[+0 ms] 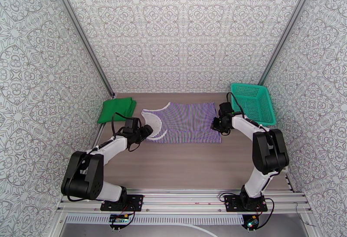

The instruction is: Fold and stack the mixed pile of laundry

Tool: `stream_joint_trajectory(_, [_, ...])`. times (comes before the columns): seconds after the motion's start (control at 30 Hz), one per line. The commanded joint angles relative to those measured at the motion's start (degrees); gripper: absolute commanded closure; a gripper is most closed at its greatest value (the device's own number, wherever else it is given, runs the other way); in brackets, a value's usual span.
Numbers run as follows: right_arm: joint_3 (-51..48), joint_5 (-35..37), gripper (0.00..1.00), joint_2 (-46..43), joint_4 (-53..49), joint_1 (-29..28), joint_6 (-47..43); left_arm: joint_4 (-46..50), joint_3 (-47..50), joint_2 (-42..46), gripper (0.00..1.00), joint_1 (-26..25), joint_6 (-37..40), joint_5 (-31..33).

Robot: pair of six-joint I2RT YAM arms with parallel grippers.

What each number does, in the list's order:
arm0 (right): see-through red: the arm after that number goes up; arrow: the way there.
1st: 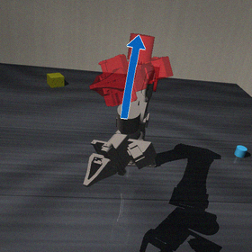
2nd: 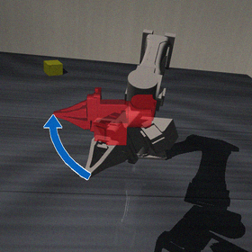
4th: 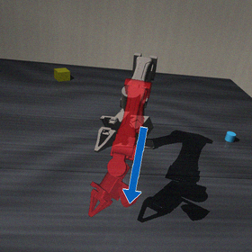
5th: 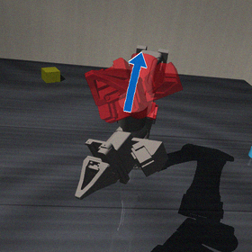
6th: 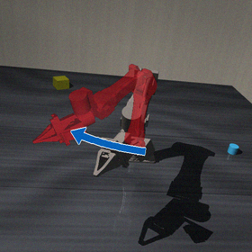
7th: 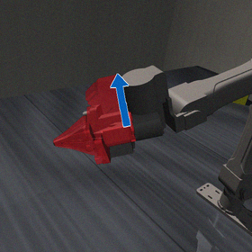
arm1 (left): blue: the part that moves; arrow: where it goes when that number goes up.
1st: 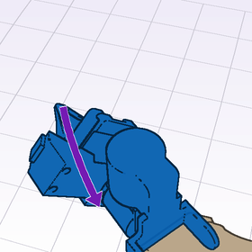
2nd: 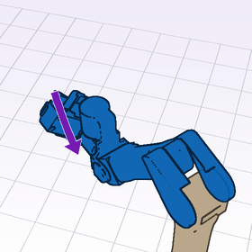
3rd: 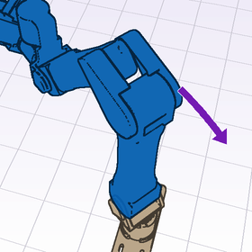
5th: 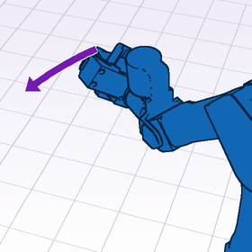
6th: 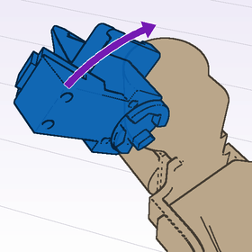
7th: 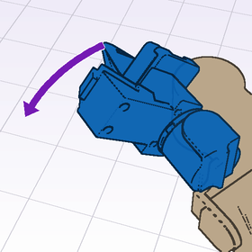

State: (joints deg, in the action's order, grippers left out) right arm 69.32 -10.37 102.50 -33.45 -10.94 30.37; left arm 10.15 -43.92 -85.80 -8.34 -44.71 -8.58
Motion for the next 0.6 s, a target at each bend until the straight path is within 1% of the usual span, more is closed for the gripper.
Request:
stream_joint_trajectory(0.0, [0.77, -1.06, 0.78, 0.86, 0.31, -0.35, -0.4, 2.89, -3.0, -3.0, 0.34, 0.6, 2.86, 1.89])
stream_joint_trajectory(0.3, [0.49, 0.04, 0.77, 2.4, -0.12, 0.5, -1.19, 3.39, -5.31, -9.27, 0.35, 3.03, 5.45, 2.02])
stream_joint_trajectory(0.57, [1.9, 2.95, 0.79, 8.33, -0.21, 2.13, -2.16, 6.03, -6.26, -9.06, 0.35, 5.87, 6.89, 1.69])
